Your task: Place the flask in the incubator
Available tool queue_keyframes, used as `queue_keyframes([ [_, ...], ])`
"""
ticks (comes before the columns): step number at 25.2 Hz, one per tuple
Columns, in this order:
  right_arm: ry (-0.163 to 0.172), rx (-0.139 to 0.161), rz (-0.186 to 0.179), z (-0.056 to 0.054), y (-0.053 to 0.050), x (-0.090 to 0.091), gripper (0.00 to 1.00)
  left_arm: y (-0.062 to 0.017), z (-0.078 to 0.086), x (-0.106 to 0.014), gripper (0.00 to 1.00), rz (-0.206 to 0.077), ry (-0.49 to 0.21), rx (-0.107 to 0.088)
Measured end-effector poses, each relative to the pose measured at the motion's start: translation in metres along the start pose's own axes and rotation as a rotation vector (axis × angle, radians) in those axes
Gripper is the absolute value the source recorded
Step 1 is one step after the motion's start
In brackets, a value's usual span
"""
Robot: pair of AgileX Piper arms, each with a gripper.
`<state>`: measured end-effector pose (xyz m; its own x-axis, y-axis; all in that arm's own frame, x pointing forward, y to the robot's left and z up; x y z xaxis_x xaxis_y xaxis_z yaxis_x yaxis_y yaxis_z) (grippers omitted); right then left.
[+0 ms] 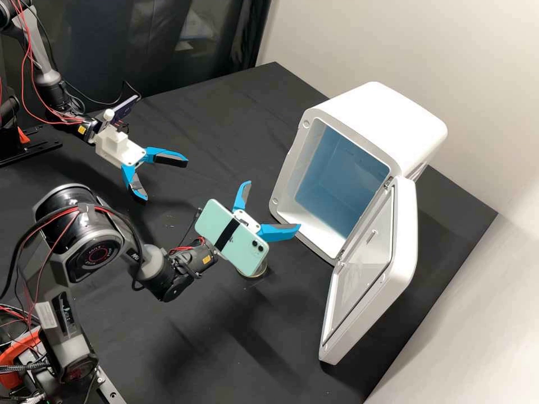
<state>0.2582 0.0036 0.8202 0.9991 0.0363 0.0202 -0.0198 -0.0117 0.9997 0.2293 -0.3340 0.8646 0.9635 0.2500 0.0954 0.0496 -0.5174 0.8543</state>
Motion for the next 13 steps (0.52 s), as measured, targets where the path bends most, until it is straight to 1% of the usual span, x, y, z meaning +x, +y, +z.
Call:
queue_keyframes([
  [4, -0.03, 0.001, -0.052, 0.007, -0.01, -0.014, 1.0, -0.0001, 0.0, 0.0, 1.0, 0.0, -0.002, 0.0],
  [5, -0.034, 0.002, -0.058, 0.008, -0.012, -0.015, 1.0, -0.0001, 0.0, 0.0, 1.0, 0.0, -0.002, 0.0],
  [6, -0.044, 0.004, -0.072, 0.01, -0.015, -0.017, 1.0, -0.0001, 0.0, 0.0, 1.0, 0.0, -0.002, 0.0],
  [11, -0.105, 0.017, -0.14, 0.025, -0.031, -0.017, 1.0, 0.0018, 0.002, 0.0, 1.0, 0.008, -0.007, 0.003],
  [13, -0.124, 0.021, -0.16, 0.029, -0.035, -0.017, 1.0, 0.0018, 0.002, 0.0, 1.0, 0.008, -0.007, 0.003],
])
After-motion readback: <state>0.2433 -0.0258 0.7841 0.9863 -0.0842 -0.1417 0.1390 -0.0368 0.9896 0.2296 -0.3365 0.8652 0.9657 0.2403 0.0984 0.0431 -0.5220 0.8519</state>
